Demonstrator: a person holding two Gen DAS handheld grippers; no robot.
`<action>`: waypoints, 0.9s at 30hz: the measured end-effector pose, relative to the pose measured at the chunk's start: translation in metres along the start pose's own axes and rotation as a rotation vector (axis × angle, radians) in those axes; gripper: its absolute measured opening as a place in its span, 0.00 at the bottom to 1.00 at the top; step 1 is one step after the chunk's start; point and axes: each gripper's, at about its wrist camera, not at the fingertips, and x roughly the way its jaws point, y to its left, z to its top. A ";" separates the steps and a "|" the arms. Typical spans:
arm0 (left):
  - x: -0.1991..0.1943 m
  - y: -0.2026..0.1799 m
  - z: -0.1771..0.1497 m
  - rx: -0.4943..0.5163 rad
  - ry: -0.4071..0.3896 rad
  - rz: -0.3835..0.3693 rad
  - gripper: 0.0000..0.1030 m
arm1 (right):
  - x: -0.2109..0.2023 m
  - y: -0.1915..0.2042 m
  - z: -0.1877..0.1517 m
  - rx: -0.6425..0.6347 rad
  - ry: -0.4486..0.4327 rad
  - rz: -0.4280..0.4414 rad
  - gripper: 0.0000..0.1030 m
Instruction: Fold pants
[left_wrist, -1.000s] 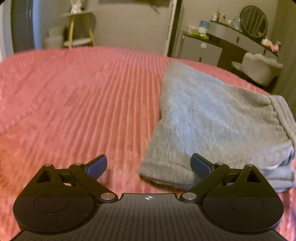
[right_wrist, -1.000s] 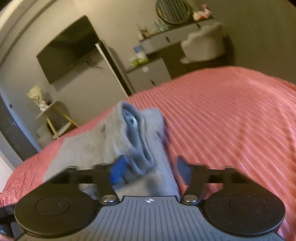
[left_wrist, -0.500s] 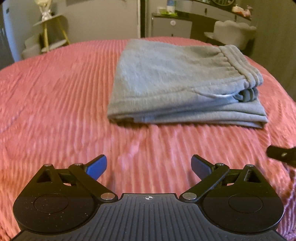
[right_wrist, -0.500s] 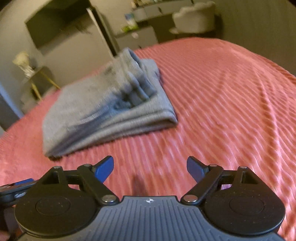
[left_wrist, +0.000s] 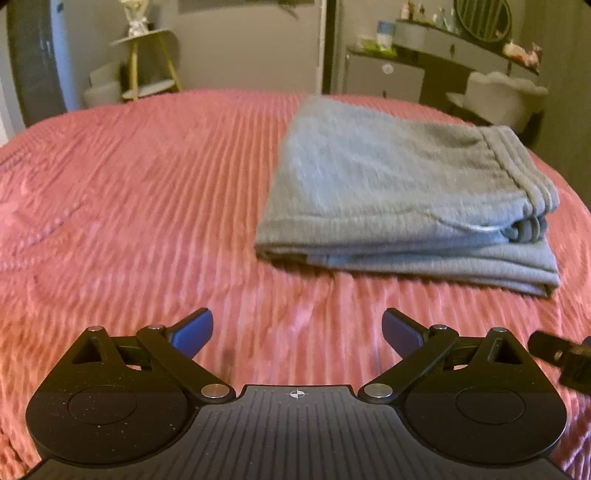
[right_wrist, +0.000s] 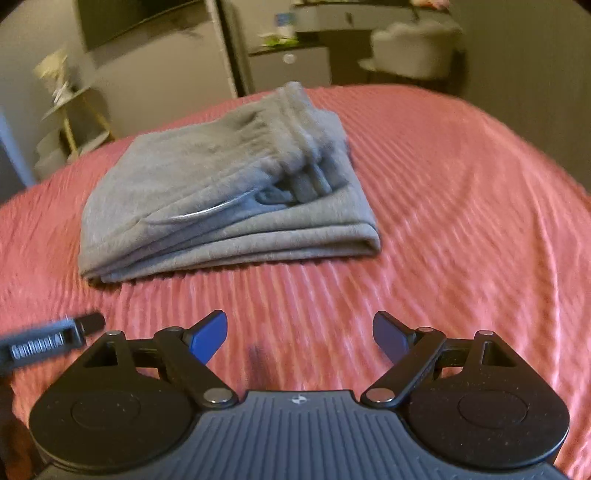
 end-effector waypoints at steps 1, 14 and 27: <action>0.001 0.001 0.001 -0.009 0.008 -0.015 0.98 | 0.001 0.003 0.001 -0.029 0.005 -0.009 0.84; 0.036 0.002 0.005 -0.079 0.216 -0.080 0.98 | 0.043 0.020 0.013 -0.133 0.140 0.004 0.84; 0.029 -0.044 -0.001 0.201 0.099 0.008 0.98 | 0.038 0.026 0.015 -0.207 0.022 -0.066 0.84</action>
